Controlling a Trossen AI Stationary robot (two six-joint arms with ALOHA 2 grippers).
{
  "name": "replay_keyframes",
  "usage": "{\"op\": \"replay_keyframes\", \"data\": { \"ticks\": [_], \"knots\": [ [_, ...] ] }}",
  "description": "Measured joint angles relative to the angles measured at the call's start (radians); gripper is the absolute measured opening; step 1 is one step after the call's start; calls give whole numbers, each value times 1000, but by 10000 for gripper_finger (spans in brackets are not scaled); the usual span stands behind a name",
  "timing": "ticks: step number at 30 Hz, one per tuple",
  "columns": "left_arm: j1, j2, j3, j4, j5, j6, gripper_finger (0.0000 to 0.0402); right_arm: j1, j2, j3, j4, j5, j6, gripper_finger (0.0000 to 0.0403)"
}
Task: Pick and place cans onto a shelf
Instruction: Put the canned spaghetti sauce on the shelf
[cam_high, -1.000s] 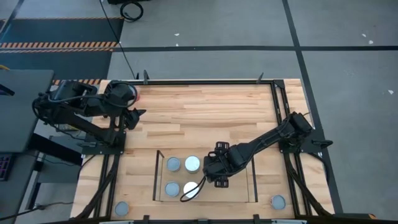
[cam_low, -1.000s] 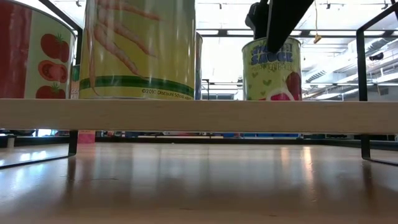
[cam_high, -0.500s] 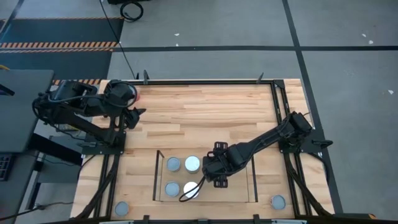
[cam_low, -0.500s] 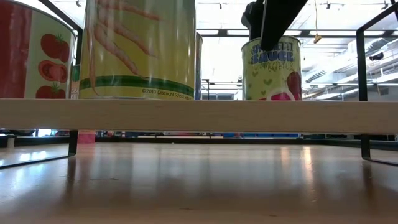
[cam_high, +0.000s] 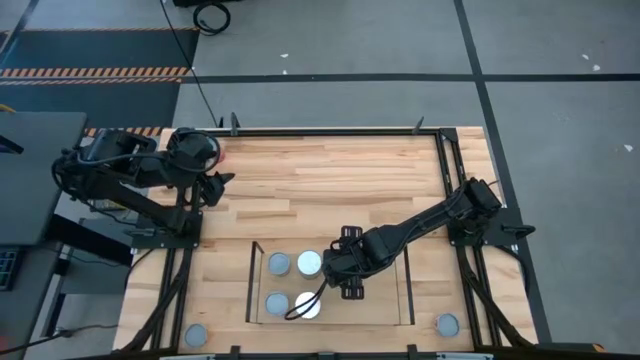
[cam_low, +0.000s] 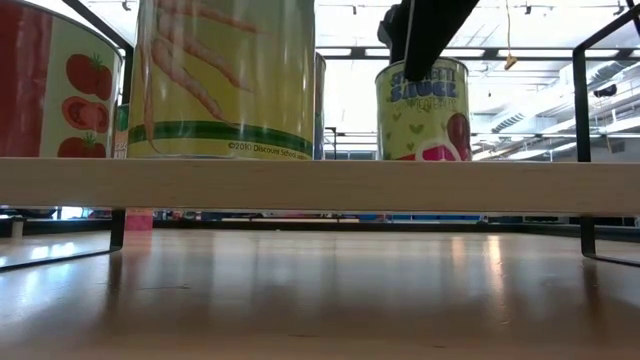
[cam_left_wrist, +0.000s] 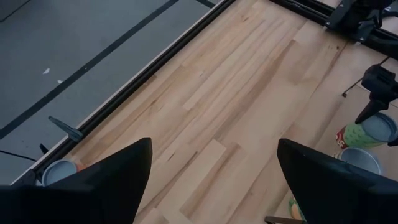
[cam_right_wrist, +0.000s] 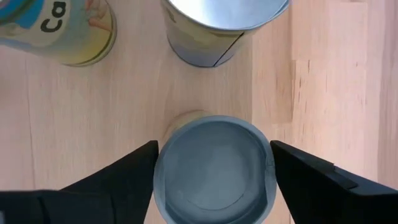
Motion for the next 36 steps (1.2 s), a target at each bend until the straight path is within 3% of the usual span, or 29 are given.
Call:
{"op": "replay_keyframes", "data": {
  "ticks": [16, 24, 36],
  "knots": [
    [0, 0, 0, 0, -21, 22, 352, 2, -14, -1, 50, 7, -10, 347],
    [0, 0, 0, 0, -35, 18, 352, 5, -41, -1, -6, -8, -27, 347],
    [0, 0, 0, 1, -45, -6, 352, 5, -32, -1, 109, 26, -20, 342]
  ]
}}
